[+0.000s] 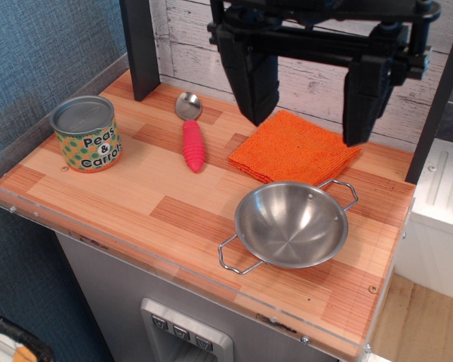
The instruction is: Move the pot to the left hand side of the table.
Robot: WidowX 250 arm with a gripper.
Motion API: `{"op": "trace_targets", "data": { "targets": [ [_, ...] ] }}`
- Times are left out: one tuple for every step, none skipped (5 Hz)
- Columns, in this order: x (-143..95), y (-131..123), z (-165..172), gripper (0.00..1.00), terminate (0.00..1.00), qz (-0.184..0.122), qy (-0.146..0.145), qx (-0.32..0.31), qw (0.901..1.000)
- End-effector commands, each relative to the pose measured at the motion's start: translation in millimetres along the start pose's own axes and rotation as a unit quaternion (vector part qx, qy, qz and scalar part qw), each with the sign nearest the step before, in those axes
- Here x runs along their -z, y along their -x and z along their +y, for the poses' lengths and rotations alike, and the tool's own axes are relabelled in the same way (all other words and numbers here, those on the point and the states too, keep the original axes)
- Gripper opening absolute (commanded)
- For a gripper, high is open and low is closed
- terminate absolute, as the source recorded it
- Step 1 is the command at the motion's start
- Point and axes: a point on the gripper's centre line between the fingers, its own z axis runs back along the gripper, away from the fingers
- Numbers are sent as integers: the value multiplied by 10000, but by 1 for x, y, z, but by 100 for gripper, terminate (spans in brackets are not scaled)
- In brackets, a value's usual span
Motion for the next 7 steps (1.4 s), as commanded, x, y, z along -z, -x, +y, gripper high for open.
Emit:
{"op": "trace_targets", "data": {
  "targets": [
    [0, 0, 0, 100, 0, 0, 0, 0, 10000],
    [15, -6, 28, 100, 0, 191, 452, -220, 9986],
    [24, -6, 53, 100, 0, 155, 161, -526, 9984],
    [41, -6, 88, 100, 0, 201, 35, -927, 9955],
    [72, -13, 112, 100, 0, 318, 48, -1017, 9943],
    [98, -17, 128, 100, 0, 309, 57, -1097, 9935],
    [118, -18, 129, 100, 0, 335, 231, -1155, 9925]
  ]
}}
